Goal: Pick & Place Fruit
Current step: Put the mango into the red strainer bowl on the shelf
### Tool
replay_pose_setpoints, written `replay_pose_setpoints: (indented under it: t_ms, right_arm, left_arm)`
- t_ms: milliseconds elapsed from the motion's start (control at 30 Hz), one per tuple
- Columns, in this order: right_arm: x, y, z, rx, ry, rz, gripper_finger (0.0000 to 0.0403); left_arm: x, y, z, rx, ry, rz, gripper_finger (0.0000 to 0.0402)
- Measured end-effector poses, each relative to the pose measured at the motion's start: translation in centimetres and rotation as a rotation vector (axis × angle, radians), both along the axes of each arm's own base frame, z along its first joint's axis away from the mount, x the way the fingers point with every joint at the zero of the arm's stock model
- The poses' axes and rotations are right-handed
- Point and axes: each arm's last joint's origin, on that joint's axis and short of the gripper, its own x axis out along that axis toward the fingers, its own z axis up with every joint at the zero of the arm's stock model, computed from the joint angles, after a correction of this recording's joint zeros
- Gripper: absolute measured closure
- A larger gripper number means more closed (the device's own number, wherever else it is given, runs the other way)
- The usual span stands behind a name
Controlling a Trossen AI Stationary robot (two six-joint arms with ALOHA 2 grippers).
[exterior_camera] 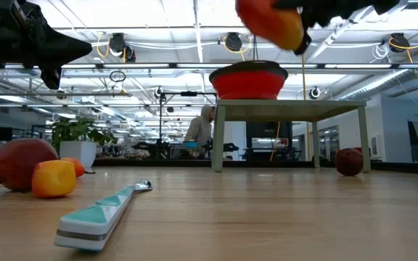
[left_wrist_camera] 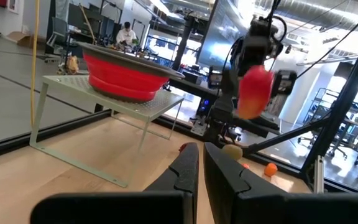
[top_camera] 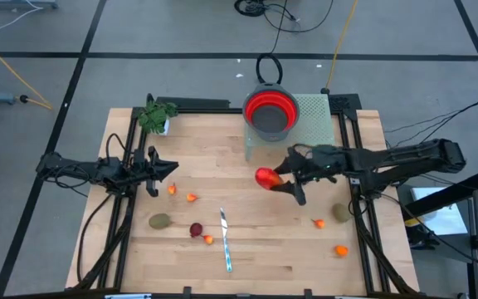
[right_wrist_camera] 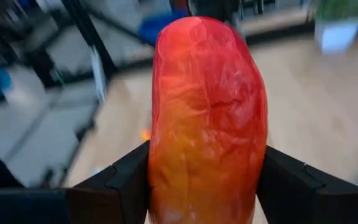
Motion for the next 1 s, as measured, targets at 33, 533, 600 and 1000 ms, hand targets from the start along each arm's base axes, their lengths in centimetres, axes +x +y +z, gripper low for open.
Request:
replay_pose_setpoints:
  t_ms: [33, 533, 600, 1000]
  right_arm:
    - [0.0, 0.0, 0.5, 0.008, -0.043, -0.003, 0.0178]
    - [0.1, 0.0, 3.0, 0.084, -0.280, -0.016, 0.0181]
    - [0.1, 0.0, 3.0, 0.084, -0.280, -0.014, 0.0179]
    - [0.0, 0.5, 3.2, 0.443, -0.200, 0.100, 0.0175]
  left_arm:
    - [0.0, 0.0, 0.0, 0.000, 0.001, 0.000, 0.0378]
    - [0.0, 0.0, 0.0, 0.000, 0.000, 0.000, 0.0378]
    - [0.0, 0.0, 0.0, -0.001, 0.001, 0.000, 0.0378]
    - [0.0, 0.0, 0.0, -0.001, 0.000, -0.001, 0.0378]
